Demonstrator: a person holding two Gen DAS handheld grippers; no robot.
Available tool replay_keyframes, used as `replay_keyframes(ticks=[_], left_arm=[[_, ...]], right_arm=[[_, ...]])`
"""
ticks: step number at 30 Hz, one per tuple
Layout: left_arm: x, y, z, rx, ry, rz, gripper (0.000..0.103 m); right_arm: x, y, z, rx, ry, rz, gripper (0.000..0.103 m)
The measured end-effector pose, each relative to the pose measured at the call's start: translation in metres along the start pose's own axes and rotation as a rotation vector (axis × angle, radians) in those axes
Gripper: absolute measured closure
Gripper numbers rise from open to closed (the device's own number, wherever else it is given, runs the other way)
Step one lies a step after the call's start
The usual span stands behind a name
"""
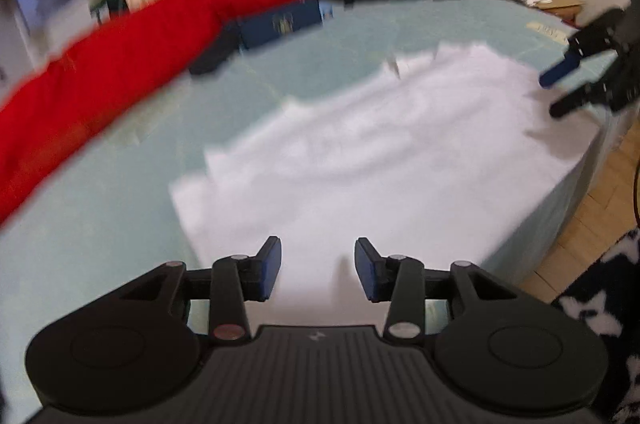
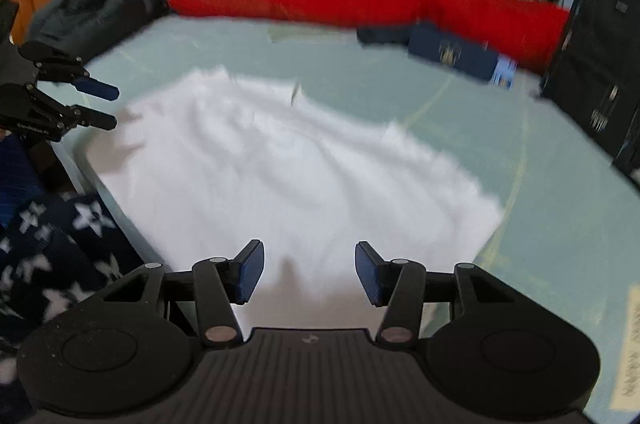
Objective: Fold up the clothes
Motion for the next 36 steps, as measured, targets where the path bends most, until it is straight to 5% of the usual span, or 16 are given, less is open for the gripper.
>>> replay_keyframes(ticks=[3,6,11,15,20,24,27,32,36], left_arm=[[-0.019,-0.034,0.003,0.072,0.004,0.1,0.06],[-0.005,-0.023,0.012,0.111,-0.014,0.05,0.059],[0.006,0.055,0.026,0.158,-0.061,-0.124,0.037],[-0.042,0.081,0.039,0.251,-0.119,-0.114,0.037],[-0.105,0.064,0.08,0.377,-0.027,-0.024,0.037],[-0.122,0.069,0.111,0.464,-0.005,-0.046,0.035],[-0.133,0.08,0.127,0.485,0.069,-0.021,0.041],[-0.105,0.096,0.105,0.44,0.055,-0.09,0.034],[-0.076,0.099,0.075,0.435,0.006,-0.157,0.024]], right_arm=[[-0.015,-0.033,-0.005,-0.035,-0.018,0.081,0.047],[-0.001,-0.029,-0.018,-0.136,0.016,0.026,0.045],[0.006,0.031,-0.041,-0.222,0.0,-0.153,0.035],[-0.032,0.059,-0.049,-0.259,0.003,-0.17,0.035],[-0.081,0.041,-0.073,-0.293,-0.107,-0.085,0.041],[-0.077,0.031,-0.093,-0.39,-0.082,-0.122,0.057],[-0.07,0.032,-0.102,-0.464,-0.073,-0.119,0.057],[-0.05,0.053,-0.112,-0.435,-0.11,-0.181,0.053],[-0.069,0.061,-0.13,-0.421,-0.127,-0.153,0.059]])
Point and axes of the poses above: each gripper's, at about its wrist camera, not at the fingertips, and x roughly against the way its jaws point, z to its left, y to its top, the point moved 9 cm from there along -x, roughly the way its jaws point, and after that the axes turned 8 degrees about -y, right-handed, at the moved point
